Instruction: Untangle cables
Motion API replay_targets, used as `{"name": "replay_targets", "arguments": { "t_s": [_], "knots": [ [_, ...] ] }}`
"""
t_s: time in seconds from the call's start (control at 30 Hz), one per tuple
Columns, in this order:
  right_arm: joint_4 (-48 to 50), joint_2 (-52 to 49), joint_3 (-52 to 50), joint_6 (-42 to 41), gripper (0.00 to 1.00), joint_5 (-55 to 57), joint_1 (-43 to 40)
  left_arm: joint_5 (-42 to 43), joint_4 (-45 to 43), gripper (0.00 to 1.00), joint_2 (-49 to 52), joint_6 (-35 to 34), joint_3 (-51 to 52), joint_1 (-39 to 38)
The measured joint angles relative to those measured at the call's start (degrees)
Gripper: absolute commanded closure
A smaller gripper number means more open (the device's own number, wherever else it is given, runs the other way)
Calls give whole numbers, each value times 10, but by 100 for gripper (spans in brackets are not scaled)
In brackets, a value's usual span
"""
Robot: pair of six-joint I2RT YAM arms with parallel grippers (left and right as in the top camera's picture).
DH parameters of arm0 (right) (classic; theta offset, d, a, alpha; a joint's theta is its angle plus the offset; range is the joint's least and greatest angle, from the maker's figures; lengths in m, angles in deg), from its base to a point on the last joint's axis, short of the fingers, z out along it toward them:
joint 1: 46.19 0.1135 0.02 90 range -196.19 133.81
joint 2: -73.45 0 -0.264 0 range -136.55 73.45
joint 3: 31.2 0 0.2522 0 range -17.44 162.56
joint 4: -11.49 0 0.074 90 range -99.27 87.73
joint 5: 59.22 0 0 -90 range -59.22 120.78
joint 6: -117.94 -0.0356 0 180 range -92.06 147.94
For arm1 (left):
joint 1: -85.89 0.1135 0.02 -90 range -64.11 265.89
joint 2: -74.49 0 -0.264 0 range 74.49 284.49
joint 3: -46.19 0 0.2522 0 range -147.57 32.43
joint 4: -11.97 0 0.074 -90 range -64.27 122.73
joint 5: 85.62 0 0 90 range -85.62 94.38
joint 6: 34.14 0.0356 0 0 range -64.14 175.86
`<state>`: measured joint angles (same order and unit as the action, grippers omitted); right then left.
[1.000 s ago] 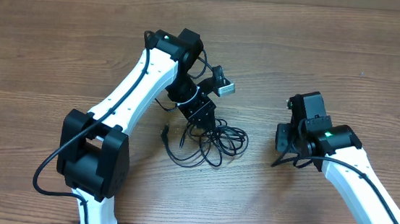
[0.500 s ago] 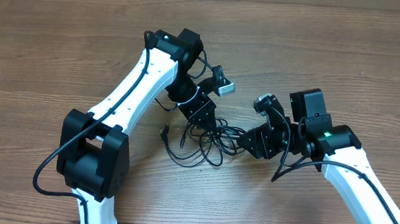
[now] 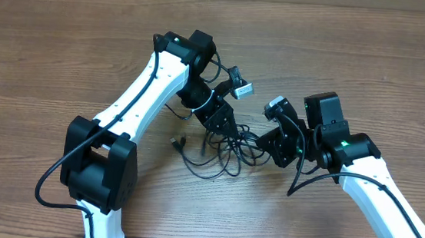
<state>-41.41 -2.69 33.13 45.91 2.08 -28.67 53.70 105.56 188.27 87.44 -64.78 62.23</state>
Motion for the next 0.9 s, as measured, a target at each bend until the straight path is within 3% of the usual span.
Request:
{"name": "replay_targets", "arguments": {
  "t_s": [0.27,0.53,0.8,0.83,0.9],
  "knots": [
    [-7,0,0,-53,96,63,2,2,5,96,0,0,0,0],
    [-36,0,-5,-220,96,224,-36,-16,23,96,0,0,0,0],
    [-37,0,-69,-323,96,293,-82,-29,28,96,0,0,0,14],
    [-38,0,-76,-329,94,296,-85,-31,29,96,0,0,0,17],
    [-37,0,-87,-343,76,297,-85,-34,29,96,0,0,0,25]
  ]
}}
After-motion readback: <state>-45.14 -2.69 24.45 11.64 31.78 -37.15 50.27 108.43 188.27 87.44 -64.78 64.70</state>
